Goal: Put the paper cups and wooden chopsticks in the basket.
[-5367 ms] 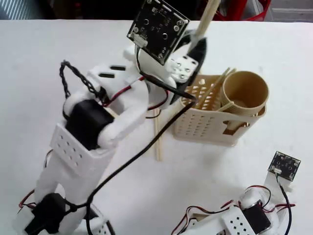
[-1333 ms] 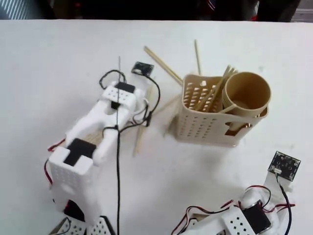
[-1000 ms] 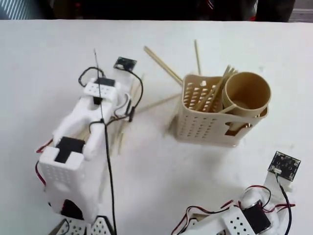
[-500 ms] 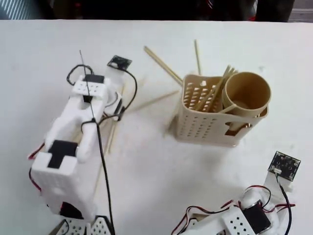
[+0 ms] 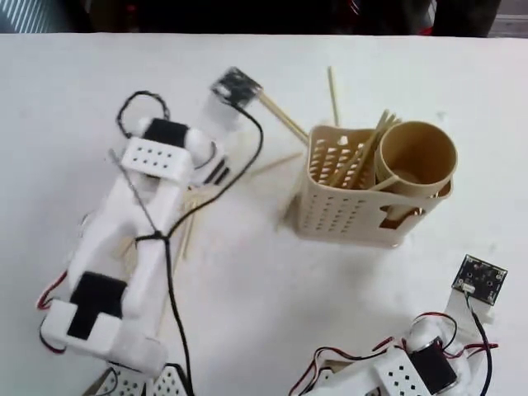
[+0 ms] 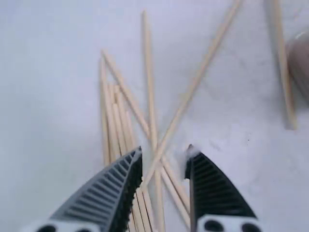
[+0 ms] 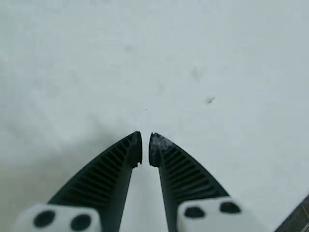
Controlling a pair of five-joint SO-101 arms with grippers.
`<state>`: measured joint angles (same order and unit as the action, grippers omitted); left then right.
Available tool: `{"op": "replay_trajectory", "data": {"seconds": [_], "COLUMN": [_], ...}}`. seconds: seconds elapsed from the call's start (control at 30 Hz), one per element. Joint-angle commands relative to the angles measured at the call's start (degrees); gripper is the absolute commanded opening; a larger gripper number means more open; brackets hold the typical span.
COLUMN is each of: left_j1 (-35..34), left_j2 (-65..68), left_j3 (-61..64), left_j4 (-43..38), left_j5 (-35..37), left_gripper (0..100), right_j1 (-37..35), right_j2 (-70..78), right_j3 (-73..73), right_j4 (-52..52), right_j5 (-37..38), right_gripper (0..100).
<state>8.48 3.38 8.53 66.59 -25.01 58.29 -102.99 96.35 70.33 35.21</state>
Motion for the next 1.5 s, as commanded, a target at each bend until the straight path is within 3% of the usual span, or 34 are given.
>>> {"op": "replay_trajectory", "data": {"seconds": [0.0,0.4,0.57,0.63,0.97,1.1,1.37,1.47], "left_j1": [2.59,1.63,1.63,1.54,1.54,0.92,-2.77,-2.33], "left_j2": [5.85,23.16,25.10,25.01,19.21,14.20,8.75,8.75], "left_j3": [-3.43,-13.63,-13.45,-13.36,-14.95,-13.54,1.93,4.48], "left_j4": [-3.08,-2.73,-1.58,-0.53,7.38,10.81,1.41,-2.37], "left_j5": [-6.42,-7.12,-7.03,-6.77,7.30,8.26,6.07,3.69], "left_gripper": [16,15,2,3,2,2,3,8], "right_j1": [0.48,0.48,0.48,0.48,0.48,0.48,0.48,0.48], "right_j2": [-0.04,-0.04,-0.04,-0.04,-0.04,-0.04,-0.04,-0.04], "right_j3": [0.53,0.53,0.53,0.53,0.53,0.53,0.53,0.53], "right_j4": [-0.04,-0.04,-0.04,-0.04,-0.04,-0.04,-0.04,-0.04], "right_j5": [0.44,0.44,0.44,0.44,0.44,0.44,0.44,0.44], "right_gripper": [3.8,3.8,3.8,3.8,3.8,3.8,3.8,3.8]}}
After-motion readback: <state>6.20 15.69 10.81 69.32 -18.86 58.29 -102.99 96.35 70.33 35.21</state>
